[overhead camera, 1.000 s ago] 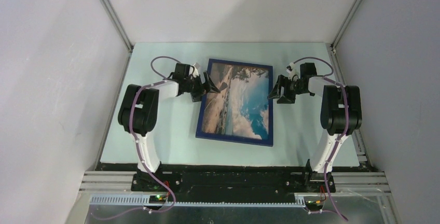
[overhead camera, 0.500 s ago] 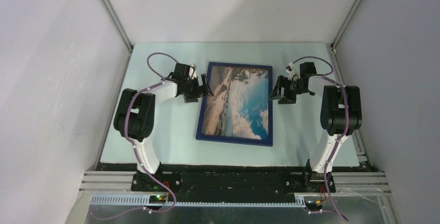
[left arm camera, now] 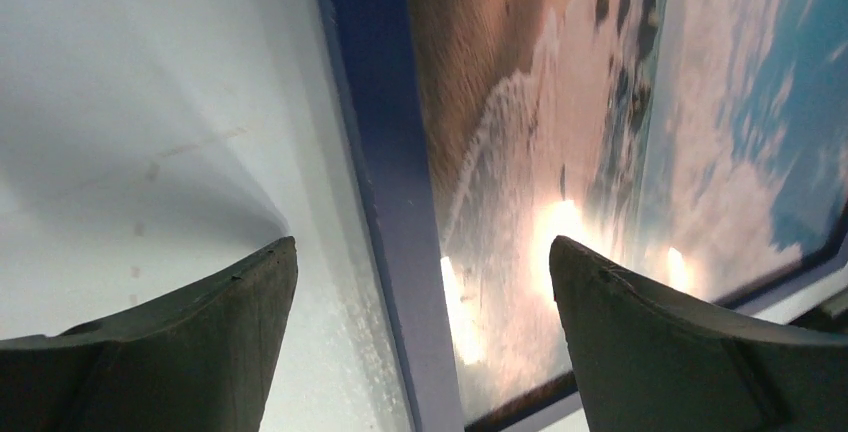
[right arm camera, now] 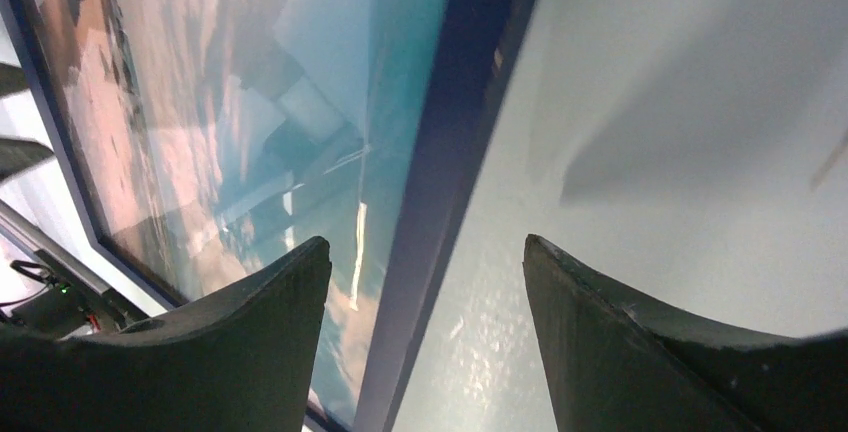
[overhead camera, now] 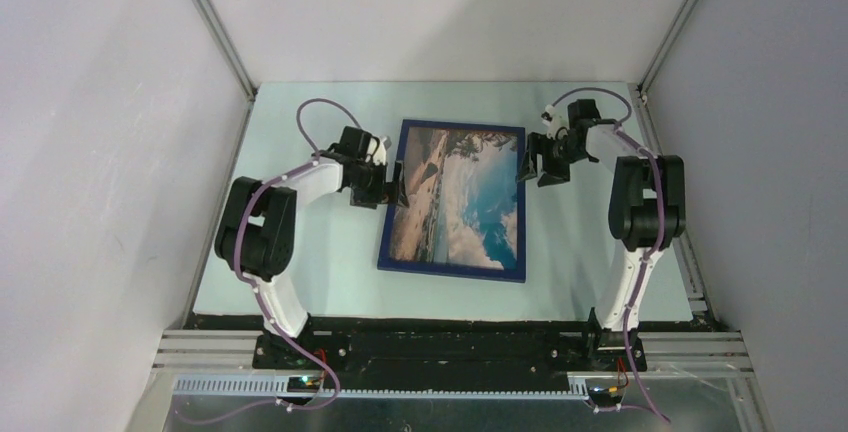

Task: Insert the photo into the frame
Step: Adjust the photo frame at the center of the board.

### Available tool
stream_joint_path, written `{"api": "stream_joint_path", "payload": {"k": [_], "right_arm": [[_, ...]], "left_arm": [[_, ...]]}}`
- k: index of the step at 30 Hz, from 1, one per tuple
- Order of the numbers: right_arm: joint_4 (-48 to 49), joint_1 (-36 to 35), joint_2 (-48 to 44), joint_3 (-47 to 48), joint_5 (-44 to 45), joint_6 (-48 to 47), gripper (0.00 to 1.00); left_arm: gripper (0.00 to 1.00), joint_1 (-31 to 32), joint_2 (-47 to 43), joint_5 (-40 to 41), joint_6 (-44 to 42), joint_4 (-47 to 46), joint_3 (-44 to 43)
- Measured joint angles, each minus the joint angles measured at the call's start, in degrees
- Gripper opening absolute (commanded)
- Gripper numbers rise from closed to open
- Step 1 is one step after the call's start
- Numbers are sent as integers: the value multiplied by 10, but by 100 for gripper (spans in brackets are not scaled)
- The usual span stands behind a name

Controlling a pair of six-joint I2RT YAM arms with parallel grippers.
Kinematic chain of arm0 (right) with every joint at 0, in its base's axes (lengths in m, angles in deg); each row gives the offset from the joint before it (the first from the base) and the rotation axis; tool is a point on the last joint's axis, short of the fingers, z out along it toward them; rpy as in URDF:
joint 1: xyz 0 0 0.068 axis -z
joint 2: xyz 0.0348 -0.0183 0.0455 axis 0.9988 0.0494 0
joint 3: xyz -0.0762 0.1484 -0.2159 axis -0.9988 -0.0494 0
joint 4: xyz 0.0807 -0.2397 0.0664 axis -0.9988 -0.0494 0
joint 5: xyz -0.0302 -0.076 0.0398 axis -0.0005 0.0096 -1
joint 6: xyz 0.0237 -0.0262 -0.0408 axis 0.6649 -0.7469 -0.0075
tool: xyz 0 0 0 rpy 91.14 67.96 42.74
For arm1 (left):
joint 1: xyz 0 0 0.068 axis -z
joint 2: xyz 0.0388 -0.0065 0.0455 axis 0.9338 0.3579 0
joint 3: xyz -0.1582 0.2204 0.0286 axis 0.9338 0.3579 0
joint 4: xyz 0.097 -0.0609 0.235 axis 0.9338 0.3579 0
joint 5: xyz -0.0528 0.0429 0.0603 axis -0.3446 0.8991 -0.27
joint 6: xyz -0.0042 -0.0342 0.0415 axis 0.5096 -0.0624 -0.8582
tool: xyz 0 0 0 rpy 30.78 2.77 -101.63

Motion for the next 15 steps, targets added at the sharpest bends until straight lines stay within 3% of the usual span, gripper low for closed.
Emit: {"api": "stream_joint_path", "payload": {"k": [6, 15], "right_arm": [[-52, -25, 82, 120, 0, -25, 75], [-119, -34, 146, 208, -4, -40, 75]], "left_arm": [[100, 19, 0, -40, -54, 29, 6], [100, 37, -1, -87, -104, 42, 10]]}}
